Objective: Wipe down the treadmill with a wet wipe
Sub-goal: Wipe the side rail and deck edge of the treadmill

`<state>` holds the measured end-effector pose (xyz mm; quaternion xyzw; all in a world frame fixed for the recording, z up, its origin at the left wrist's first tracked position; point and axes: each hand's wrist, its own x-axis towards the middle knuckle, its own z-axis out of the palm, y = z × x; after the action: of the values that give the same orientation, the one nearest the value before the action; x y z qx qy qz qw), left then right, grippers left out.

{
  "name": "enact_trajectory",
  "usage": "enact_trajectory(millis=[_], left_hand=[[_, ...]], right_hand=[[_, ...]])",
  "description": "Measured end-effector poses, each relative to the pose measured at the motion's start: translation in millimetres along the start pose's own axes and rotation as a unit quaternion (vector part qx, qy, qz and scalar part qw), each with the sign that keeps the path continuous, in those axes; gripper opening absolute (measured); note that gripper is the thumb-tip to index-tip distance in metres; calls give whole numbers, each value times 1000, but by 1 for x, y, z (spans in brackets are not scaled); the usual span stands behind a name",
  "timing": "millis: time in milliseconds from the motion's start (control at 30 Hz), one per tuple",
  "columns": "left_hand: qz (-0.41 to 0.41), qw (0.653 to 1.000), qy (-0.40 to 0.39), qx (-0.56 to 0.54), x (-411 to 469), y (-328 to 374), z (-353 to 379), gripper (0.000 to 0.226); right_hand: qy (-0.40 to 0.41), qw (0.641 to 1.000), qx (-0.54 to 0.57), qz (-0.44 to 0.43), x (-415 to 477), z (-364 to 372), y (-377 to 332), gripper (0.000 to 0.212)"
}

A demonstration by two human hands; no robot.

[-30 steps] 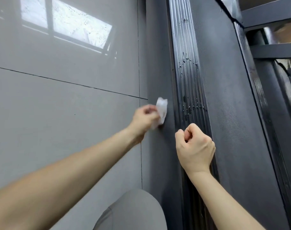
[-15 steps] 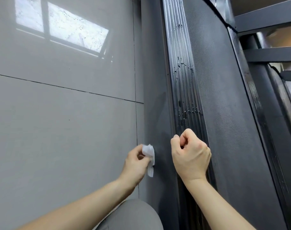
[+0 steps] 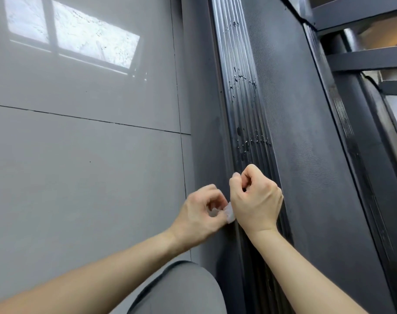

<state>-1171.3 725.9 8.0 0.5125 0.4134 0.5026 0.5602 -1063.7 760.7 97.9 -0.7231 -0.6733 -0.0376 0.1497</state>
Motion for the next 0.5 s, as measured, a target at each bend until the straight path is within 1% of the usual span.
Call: enact_trajectory(millis=[33, 100, 133, 200, 233, 267, 333, 433, 500], left_hand=[[16, 1000, -9, 18, 3, 2, -1, 22], [51, 998, 17, 35, 34, 8, -5, 18], [45, 997, 49, 25, 58, 11, -9, 16], [-3, 992, 129, -10, 115, 15, -28, 21], [-20, 987, 160, -7, 137, 15, -39, 22], [-26, 985, 170, 4, 149, 15, -45, 22], [-7, 988, 153, 27, 137, 15, -40, 17], [36, 992, 116, 32, 63, 9, -12, 11], [93, 993, 62, 47, 16, 5, 1, 11]], right_hand=[[3, 1000, 0, -2, 0, -1, 1, 32], [9, 1000, -7, -4, 0, -2, 1, 33], [11, 1000, -8, -6, 0, -1, 0, 34], [13, 1000, -4, -6, -1, 0, -2, 37], [15, 1000, -2, -5, -2, 0, -3, 39], [19, 1000, -2, -5, -3, 1, -3, 40], [26, 1000, 0, -7, -3, 1, -3, 39], [35, 999, -9, -21, -2, 1, -1, 39], [37, 999, -3, -18, 0, 1, 0, 39]])
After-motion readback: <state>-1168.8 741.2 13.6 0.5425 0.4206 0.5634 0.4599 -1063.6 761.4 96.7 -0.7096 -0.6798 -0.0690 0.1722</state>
